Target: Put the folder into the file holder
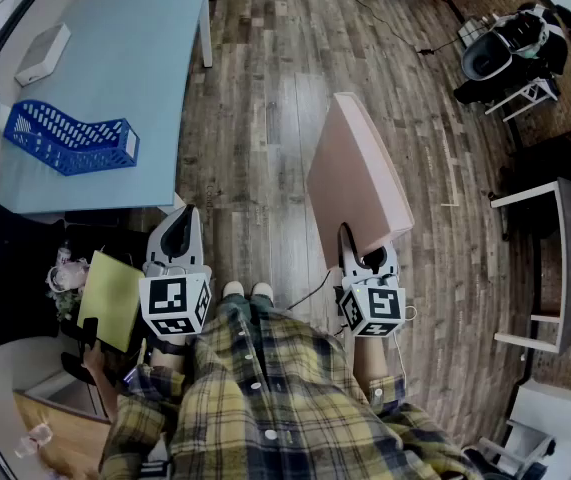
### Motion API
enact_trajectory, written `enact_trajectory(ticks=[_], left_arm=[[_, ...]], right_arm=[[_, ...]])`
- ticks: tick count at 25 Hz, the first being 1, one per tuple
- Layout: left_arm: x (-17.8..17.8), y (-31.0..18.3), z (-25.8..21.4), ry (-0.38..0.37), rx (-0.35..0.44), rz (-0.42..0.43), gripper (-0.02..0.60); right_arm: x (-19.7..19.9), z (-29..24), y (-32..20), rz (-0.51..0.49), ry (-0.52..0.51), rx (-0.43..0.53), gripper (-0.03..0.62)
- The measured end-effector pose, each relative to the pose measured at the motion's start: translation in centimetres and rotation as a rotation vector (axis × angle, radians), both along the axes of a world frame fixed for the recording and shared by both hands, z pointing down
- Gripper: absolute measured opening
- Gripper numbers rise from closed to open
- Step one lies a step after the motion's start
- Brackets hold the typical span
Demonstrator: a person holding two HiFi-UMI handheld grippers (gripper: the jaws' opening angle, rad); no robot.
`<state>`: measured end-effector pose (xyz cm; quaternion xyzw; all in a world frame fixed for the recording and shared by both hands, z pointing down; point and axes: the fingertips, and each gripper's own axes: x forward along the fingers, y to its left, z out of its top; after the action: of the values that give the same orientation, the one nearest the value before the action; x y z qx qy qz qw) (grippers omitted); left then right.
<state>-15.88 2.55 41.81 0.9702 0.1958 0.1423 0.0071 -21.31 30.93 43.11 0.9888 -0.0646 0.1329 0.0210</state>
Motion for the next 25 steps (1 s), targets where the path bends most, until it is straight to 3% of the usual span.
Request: enact_trajectory(ticks=[5, 15, 21, 25], left_arm=[[0.2, 1.0, -0.4, 0.007, -0.001, 0.001, -0.009], [0.0, 1.6, -0.2, 0.012, 0.012, -0.044, -0.009], [2.5, 1.0, 0.3, 0.011, 0.018, -0.083, -0.009], [6.1, 0.3, 0.0, 0.023, 0.015, -0.105, -0.009]], right_arm=[[-0.5, -0.1, 1.4, 0.016, -0.002, 0.018, 0.169], [0.3, 0.2, 1.9, -0.043, 0.006, 0.029, 0.169], [4.0, 0.9, 1.8, -0.072, -0.004, 0.041, 0.169], [8.0, 0.9, 1.2, -0.09, 0.001, 0.04, 0.169]])
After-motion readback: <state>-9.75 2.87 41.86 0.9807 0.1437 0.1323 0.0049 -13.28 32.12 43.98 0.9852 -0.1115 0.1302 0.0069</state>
